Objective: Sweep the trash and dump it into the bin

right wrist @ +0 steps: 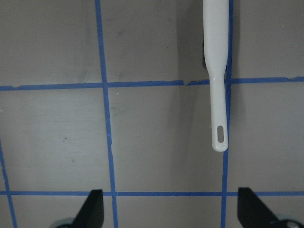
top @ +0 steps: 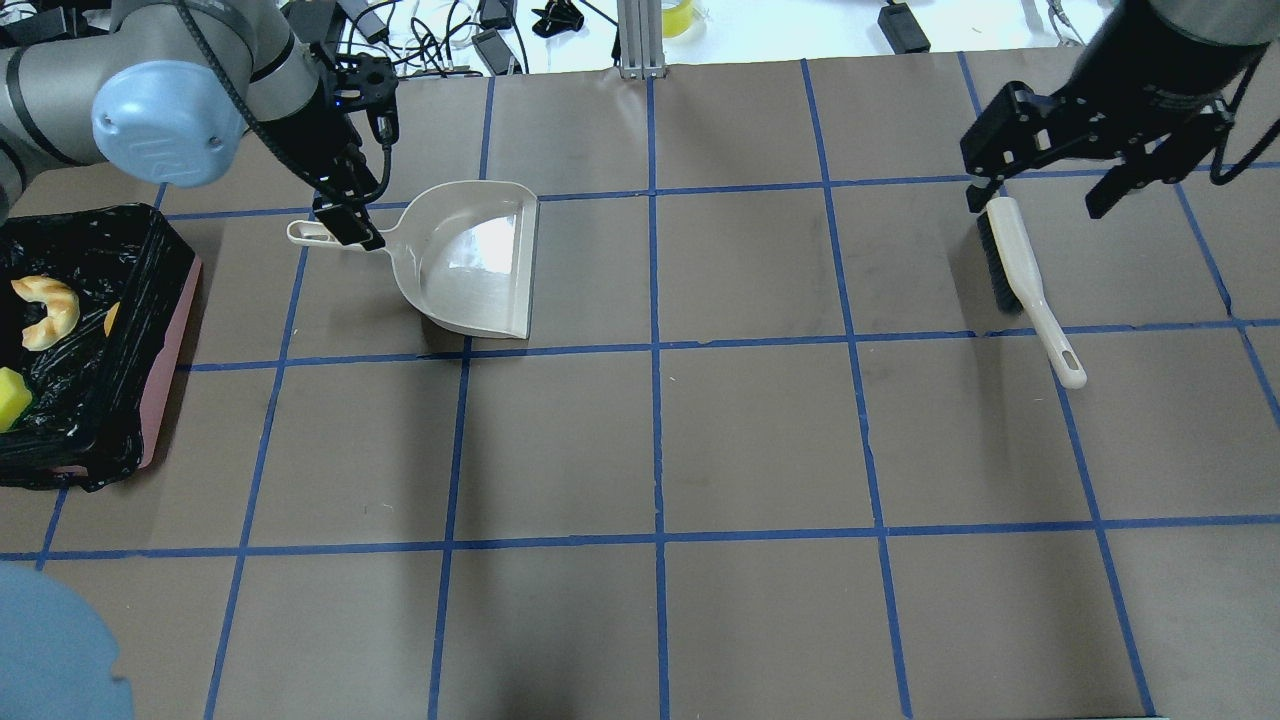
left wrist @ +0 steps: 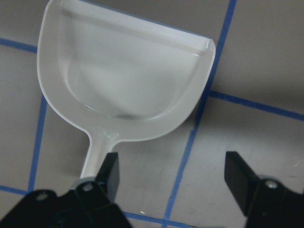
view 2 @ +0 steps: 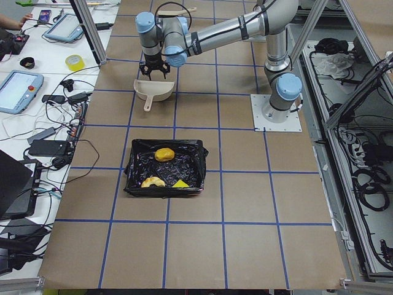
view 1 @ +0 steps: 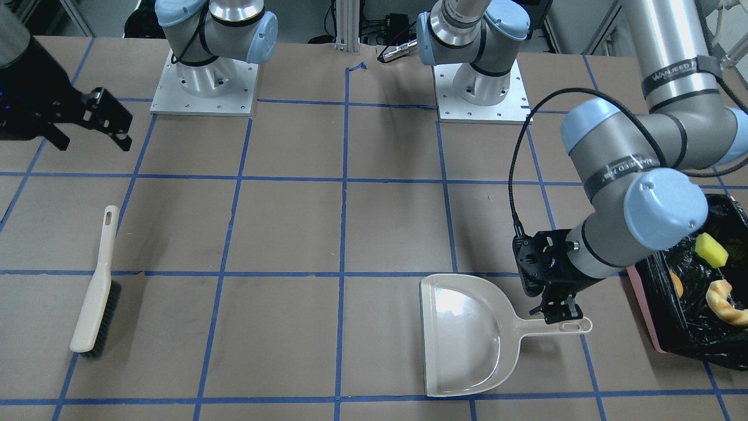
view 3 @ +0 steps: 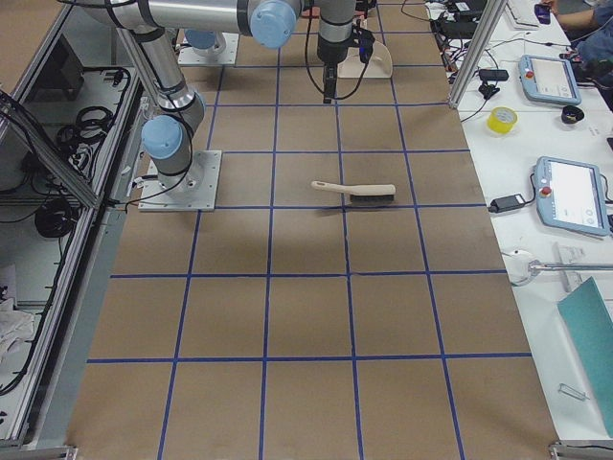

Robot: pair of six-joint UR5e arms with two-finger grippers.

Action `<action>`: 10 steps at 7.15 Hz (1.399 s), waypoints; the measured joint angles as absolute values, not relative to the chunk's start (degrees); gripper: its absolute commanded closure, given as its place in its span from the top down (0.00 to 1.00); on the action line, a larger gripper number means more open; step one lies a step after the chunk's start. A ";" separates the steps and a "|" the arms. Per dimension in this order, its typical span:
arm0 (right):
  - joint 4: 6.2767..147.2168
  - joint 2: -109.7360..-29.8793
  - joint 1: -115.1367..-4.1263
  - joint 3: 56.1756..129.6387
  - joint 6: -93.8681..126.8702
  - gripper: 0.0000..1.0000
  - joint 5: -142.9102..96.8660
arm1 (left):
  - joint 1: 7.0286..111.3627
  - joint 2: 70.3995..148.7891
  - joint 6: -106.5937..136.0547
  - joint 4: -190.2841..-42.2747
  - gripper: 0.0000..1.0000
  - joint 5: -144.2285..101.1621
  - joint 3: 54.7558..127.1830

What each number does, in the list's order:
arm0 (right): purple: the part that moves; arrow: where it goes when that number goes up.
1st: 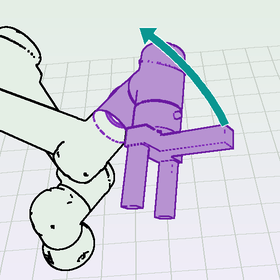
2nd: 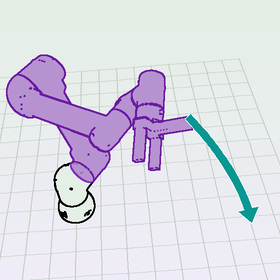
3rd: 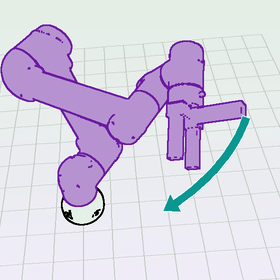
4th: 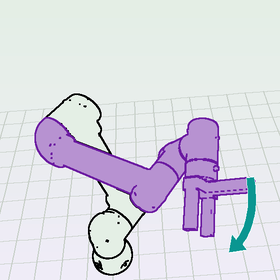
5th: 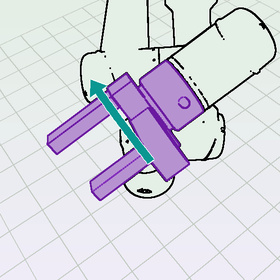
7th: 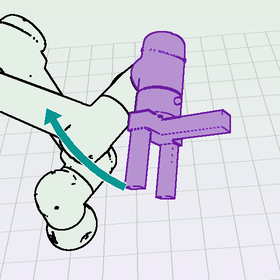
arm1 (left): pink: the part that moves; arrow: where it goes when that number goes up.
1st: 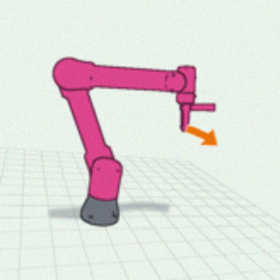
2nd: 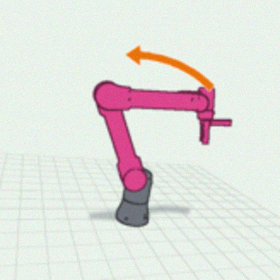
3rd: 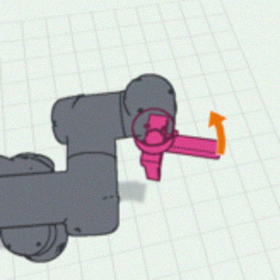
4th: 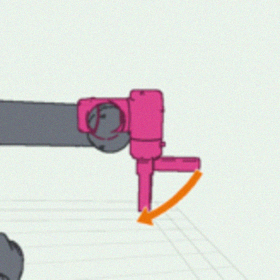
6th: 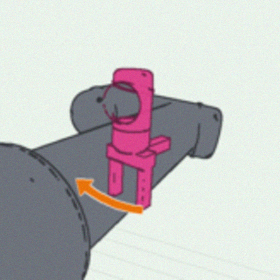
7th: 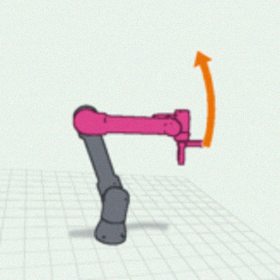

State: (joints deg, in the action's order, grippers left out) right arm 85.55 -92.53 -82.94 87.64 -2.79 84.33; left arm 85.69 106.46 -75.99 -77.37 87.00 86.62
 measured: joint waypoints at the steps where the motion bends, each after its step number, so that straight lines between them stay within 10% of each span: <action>1: 87.42 -92.01 -86.05 87.18 1.62 1.00 83.88 | 87.02 103.28 -65.47 -79.90 0.87 86.96 86.83; 10: 90.62 -91.12 -90.96 87.39 4.16 1.00 88.09 | 88.14 86.11 -9.93 -89.27 1.00 87.69 90.17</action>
State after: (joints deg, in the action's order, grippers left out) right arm 90.62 -91.12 -90.96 87.39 4.16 88.09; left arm 88.14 86.11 -9.93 -89.27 87.69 90.17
